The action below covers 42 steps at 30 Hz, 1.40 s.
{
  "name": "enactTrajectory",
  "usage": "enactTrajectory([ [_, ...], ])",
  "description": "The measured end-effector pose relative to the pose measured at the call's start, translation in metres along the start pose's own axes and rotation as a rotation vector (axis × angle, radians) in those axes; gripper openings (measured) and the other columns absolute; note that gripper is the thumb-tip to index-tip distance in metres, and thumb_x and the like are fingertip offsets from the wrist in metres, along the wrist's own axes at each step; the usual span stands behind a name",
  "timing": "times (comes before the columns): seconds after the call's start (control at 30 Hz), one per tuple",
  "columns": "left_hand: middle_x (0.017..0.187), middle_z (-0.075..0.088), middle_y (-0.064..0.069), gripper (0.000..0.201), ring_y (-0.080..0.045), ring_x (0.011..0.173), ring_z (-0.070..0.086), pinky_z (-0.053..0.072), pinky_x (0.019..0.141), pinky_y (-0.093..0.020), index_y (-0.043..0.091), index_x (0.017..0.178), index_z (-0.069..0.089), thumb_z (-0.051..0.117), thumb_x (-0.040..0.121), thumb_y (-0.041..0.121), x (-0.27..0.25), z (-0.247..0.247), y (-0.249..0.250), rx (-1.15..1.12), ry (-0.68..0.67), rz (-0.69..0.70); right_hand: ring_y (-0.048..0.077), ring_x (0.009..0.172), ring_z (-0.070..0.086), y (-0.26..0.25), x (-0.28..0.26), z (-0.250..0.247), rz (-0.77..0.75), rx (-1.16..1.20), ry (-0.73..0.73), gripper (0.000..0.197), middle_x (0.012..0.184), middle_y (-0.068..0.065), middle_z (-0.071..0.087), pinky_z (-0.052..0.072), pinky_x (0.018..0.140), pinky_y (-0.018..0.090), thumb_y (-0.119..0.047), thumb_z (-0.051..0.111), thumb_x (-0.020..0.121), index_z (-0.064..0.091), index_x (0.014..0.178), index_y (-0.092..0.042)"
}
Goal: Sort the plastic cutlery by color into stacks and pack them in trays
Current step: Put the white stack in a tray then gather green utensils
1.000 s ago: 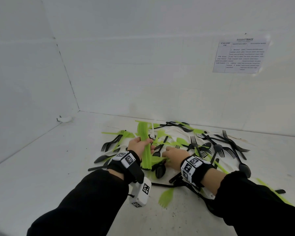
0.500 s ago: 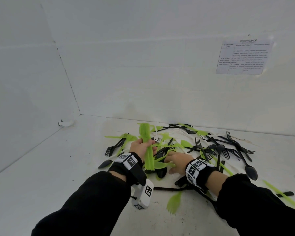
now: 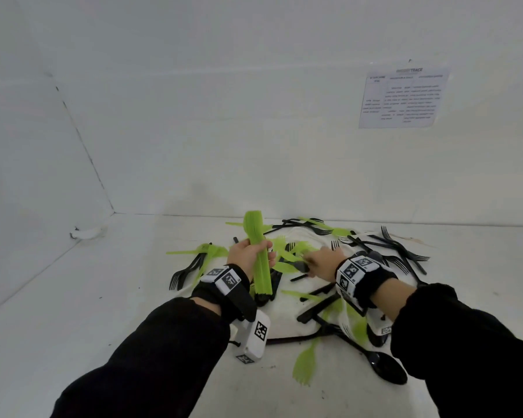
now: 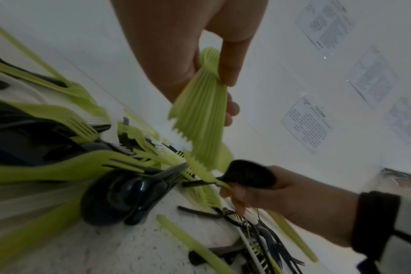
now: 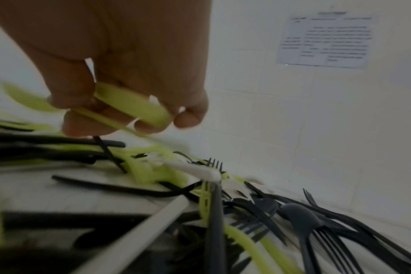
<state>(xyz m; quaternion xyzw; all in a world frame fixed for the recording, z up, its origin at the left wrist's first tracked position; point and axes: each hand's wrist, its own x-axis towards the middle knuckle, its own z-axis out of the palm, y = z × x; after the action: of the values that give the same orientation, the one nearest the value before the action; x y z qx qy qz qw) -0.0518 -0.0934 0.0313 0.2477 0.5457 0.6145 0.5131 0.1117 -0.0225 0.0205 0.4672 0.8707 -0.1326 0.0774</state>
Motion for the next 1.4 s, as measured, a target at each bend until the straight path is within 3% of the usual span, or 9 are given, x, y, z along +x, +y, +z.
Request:
enactTrajectory([
  [0.13, 0.070, 0.053, -0.014, 0.011, -0.018, 0.046, 0.056, 0.051, 0.047, -0.027, -0.002, 0.079, 0.053, 0.053, 0.090, -0.004, 0.002, 0.004, -0.003, -0.032, -0.016, -0.017, 0.016, 0.056, 0.052, 0.009, -0.011, -0.011, 0.074, 0.413, -0.088, 0.019, 0.074, 0.000, 0.056, 0.044, 0.051, 0.022, -0.012, 0.042, 0.094, 0.048, 0.076, -0.014],
  [0.47, 0.071, 0.052, -0.013, 0.013, -0.023, 0.058, 0.054, 0.054, 0.049, -0.027, -0.002, 0.081, 0.053, 0.052, 0.093, 0.003, 0.004, 0.019, -0.023, -0.048, -0.025, -0.058, 0.013, 0.044, 0.034, 0.020, -0.020, -0.026, 0.148, 1.207, 0.247, 0.009, 0.074, 0.006, 0.062, 0.030, 0.040, 0.018, -0.013, 0.041, 0.099, 0.043, 0.090, -0.014],
  [0.63, 0.072, 0.051, -0.012, 0.013, -0.023, 0.057, 0.050, 0.051, 0.047, -0.027, -0.002, 0.080, 0.053, 0.051, 0.093, 0.001, 0.002, 0.028, -0.028, -0.076, -0.040, -0.071, 0.012, 0.055, 0.042, 0.011, -0.015, -0.022, 0.162, 1.102, 0.527, 0.015, 0.073, -0.004, 0.065, 0.036, 0.056, 0.026, -0.014, 0.047, 0.094, 0.040, 0.108, -0.015],
  [0.8, 0.072, 0.052, -0.011, 0.012, -0.023, 0.058, 0.051, 0.050, 0.055, -0.033, -0.001, 0.082, 0.053, 0.050, 0.094, 0.001, 0.004, 0.034, -0.029, -0.086, -0.062, -0.081, 0.012, 0.065, 0.053, -0.004, -0.008, -0.020, 0.152, 0.977, 0.514, 0.010, 0.069, -0.009, 0.062, 0.045, 0.066, 0.028, -0.016, 0.054, 0.091, 0.044, 0.089, -0.019],
  [1.0, 0.086, 0.062, -0.022, 0.008, -0.028, 0.067, 0.061, 0.053, 0.073, -0.044, -0.002, 0.090, 0.062, 0.056, 0.091, 0.004, 0.008, 0.039, -0.032, -0.036, -0.046, -0.053, 0.002, 0.035, 0.049, -0.025, -0.008, -0.001, 0.143, 1.063, 0.432, 0.015, 0.066, 0.001, 0.057, 0.043, 0.042, 0.018, -0.010, 0.053, 0.091, 0.050, 0.079, -0.018],
  [1.13, 0.096, 0.064, -0.022, 0.010, -0.033, 0.089, 0.061, 0.048, 0.091, -0.052, 0.003, 0.089, 0.065, 0.056, 0.091, 0.006, 0.013, 0.037, -0.035, 0.044, -0.067, -0.048, 0.014, 0.073, 0.060, -0.024, -0.008, 0.008, 0.164, 0.879, 0.453, 0.014, 0.087, 0.003, 0.059, 0.051, 0.069, 0.026, -0.019, 0.057, 0.090, 0.060, 0.100, -0.009],
  [1.2, 0.097, 0.064, -0.023, 0.010, -0.034, 0.089, 0.061, 0.048, 0.091, -0.051, 0.003, 0.089, 0.065, 0.056, 0.091, 0.006, 0.014, 0.036, -0.037, 0.091, -0.091, -0.066, 0.023, 0.080, 0.058, -0.023, -0.008, 0.009, 0.161, 0.811, 0.436, 0.018, 0.088, 0.008, 0.059, 0.051, 0.079, 0.036, -0.020, 0.056, 0.091, 0.062, 0.097, -0.005],
  [1.33, 0.098, 0.065, -0.029, 0.007, -0.040, 0.090, 0.064, 0.052, 0.085, -0.051, 0.000, 0.087, 0.067, 0.060, 0.087, 0.003, 0.022, 0.034, -0.041, 0.128, -0.046, -0.097, 0.018, 0.057, 0.048, -0.029, -0.006, 0.017, 0.159, 0.776, 0.368, 0.029, 0.068, 0.006, 0.049, 0.041, 0.057, 0.028, -0.013, 0.039, 0.096, 0.045, 0.068, -0.009],
  [1.4, 0.085, 0.065, -0.022, 0.009, -0.032, 0.076, 0.062, 0.054, 0.075, -0.043, 0.000, 0.083, 0.065, 0.058, 0.088, -0.002, 0.024, 0.035, -0.040, 0.114, -0.042, -0.113, 0.022, 0.078, 0.053, -0.029, -0.002, 0.019, 0.185, 0.774, 0.424, 0.029, 0.090, 0.016, 0.059, 0.038, 0.070, 0.029, -0.010, 0.033, 0.097, 0.059, 0.089, 0.001],
])
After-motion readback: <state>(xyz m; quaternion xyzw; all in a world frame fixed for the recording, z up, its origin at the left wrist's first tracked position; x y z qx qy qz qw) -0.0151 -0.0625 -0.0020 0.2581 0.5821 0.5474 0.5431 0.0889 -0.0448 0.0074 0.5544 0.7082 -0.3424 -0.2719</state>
